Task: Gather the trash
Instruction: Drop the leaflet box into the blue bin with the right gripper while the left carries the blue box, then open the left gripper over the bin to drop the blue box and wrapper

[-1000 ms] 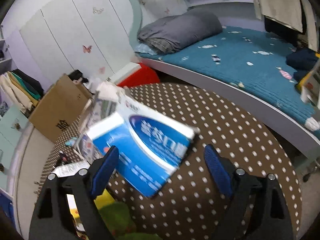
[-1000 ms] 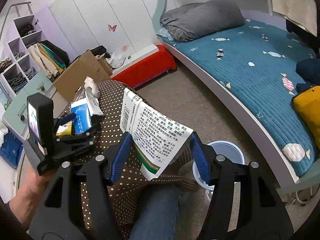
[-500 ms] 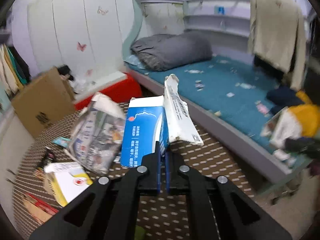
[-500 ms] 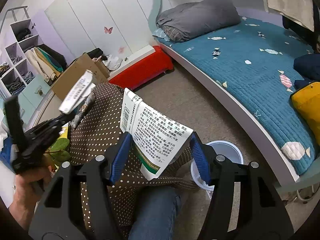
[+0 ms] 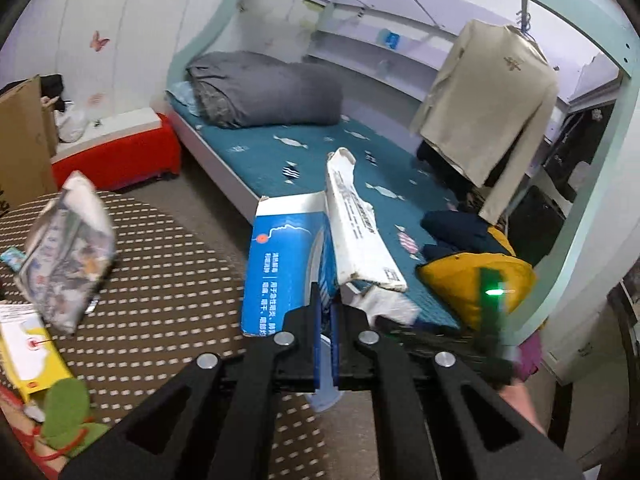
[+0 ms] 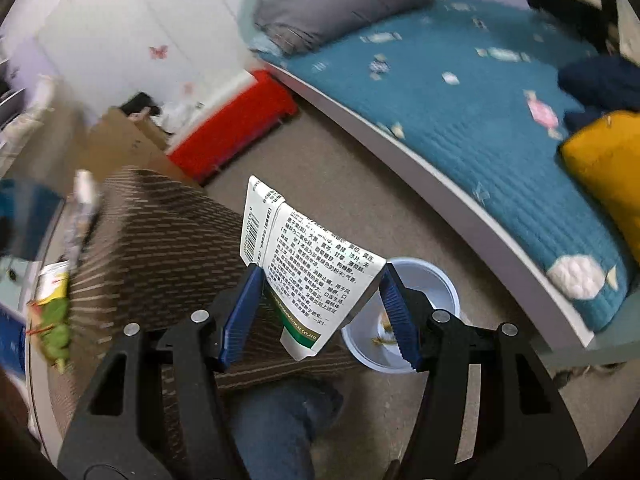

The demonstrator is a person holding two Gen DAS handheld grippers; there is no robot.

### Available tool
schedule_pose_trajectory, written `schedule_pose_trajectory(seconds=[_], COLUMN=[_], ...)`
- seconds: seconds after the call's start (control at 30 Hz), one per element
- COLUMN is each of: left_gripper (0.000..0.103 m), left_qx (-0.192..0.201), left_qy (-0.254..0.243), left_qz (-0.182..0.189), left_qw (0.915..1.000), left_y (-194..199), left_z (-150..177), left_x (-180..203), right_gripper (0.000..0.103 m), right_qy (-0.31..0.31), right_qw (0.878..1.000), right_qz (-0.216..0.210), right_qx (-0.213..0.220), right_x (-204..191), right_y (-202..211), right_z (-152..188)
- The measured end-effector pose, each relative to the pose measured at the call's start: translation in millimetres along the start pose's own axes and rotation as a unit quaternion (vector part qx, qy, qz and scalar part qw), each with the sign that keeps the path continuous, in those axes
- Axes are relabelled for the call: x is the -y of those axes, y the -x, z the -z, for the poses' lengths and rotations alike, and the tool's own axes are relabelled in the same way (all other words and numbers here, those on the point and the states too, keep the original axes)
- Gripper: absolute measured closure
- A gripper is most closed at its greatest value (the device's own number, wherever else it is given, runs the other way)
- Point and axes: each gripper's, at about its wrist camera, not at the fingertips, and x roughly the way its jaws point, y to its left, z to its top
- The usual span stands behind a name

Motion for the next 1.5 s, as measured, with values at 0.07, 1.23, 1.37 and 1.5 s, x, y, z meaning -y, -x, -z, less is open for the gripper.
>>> schedule_pose_trajectory(seconds=[0.07, 1.23, 1.37, 1.5], left_gripper=[0.1, 0.01, 0.01, 0.009], left_qx=[-0.009, -0.208, -0.156, -0.101], left_qy=[0.0, -0.049, -0.051, -0.062], left_qz=[0.011, -0.073, -0.083, -0.093], left_qw=[0.9999, 0.9742, 0.983, 0.9885], left_y=[-11.5, -218.4, -177.5, -129.2], left_z=[-1.6, 20.2, 8.8, -1.4], left_x=[7.9, 67.5, 70.5, 73.3], right_gripper=[0.041, 0.006, 0.006, 0.006], right_qy=[-0.013, -0.141, -0.135, -0.116], right_qw=[1.0, 0.986, 0.985, 0.982], right_qz=[0.006, 0.037, 0.039, 0.033], right_qx=[-0.019, 0.078, 0.102, 0.143], right_x=[13.5, 96.6, 81.1, 54.2], right_y=[-22.6, 39.6, 61.6, 98.4], right_z=[0.5, 7.3, 3.9, -4.3])
